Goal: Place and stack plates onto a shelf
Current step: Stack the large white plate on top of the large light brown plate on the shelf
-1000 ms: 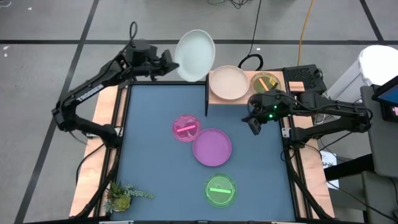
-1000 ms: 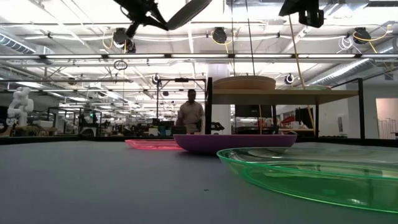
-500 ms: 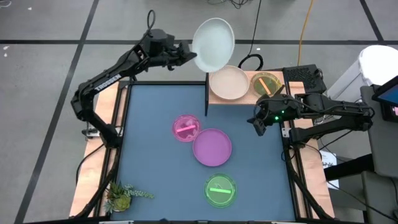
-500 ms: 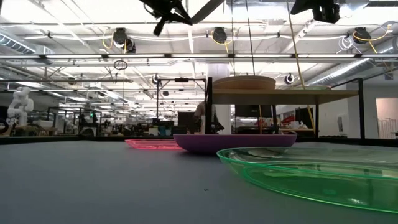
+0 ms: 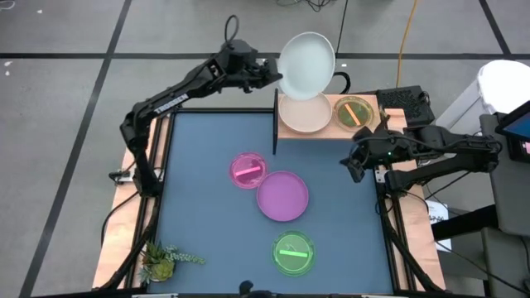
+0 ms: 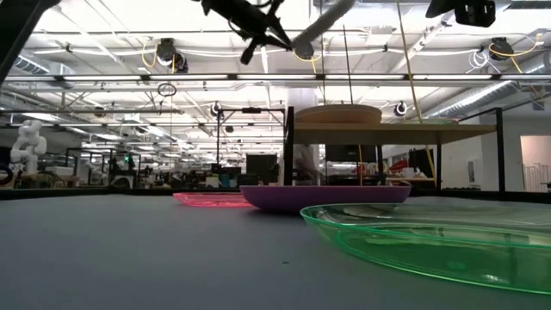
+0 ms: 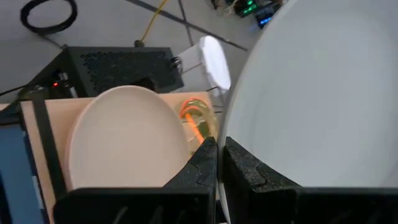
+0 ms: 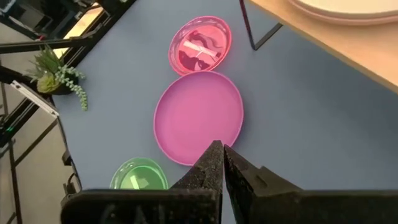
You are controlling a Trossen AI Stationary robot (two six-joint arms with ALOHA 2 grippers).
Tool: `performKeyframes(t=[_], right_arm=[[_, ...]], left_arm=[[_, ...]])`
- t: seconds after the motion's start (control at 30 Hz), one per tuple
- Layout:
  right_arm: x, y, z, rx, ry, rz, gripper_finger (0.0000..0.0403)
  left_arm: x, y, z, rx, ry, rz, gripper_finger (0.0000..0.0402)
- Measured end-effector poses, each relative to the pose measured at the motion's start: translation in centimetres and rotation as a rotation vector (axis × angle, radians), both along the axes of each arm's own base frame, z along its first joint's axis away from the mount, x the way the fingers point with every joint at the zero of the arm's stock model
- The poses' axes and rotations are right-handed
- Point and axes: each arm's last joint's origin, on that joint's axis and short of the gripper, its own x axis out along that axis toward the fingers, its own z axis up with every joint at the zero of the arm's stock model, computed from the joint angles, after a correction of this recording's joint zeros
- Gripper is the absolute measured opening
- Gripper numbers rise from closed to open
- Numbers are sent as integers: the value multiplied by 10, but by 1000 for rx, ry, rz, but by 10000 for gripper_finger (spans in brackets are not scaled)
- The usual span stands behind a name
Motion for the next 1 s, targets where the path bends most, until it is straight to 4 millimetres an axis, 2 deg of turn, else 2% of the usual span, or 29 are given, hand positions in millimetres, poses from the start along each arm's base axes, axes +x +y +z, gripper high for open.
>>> performKeyframes(t=[0.37, 0.6, 0.77, 1.0], right_arm=[[-8, -2, 0, -35, 11, -26, 0], [-9, -3, 0, -69, 15, -38, 0], [-10, -3, 1, -82, 13, -31, 0], [-11, -3, 2, -97, 10, -14, 0]], left_arm=[[21, 11, -43, -44, 140, -3, 10], [40, 8, -68, -74, 201, -26, 10], [42, 2, -76, -71, 250, -21, 10], [44, 4, -91, -80, 335, -10, 10]])
